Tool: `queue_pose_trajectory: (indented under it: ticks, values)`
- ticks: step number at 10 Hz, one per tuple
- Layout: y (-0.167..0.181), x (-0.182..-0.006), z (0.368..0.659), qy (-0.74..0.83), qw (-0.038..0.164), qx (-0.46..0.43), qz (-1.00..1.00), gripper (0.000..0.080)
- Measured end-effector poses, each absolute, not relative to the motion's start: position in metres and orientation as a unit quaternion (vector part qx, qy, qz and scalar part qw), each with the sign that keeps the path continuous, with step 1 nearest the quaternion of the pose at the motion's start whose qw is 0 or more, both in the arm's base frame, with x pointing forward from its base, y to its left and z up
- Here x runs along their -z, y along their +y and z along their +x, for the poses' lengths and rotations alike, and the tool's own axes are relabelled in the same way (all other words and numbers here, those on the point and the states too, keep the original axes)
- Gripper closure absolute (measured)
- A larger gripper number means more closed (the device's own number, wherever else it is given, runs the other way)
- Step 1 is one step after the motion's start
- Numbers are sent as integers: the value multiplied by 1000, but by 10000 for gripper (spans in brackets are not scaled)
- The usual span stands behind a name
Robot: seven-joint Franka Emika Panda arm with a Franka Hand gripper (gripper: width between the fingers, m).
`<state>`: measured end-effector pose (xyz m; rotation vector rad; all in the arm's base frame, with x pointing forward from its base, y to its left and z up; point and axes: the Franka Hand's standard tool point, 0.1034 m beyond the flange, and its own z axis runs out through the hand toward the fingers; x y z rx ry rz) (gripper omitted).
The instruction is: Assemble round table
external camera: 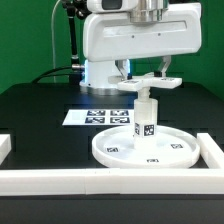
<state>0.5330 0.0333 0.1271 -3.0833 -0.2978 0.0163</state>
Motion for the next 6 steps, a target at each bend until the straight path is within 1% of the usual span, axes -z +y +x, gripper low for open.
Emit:
queue_pose_trajectory:
  ticks: [6]
  values:
    - [38,-126,535,-96,20,8,-995,351]
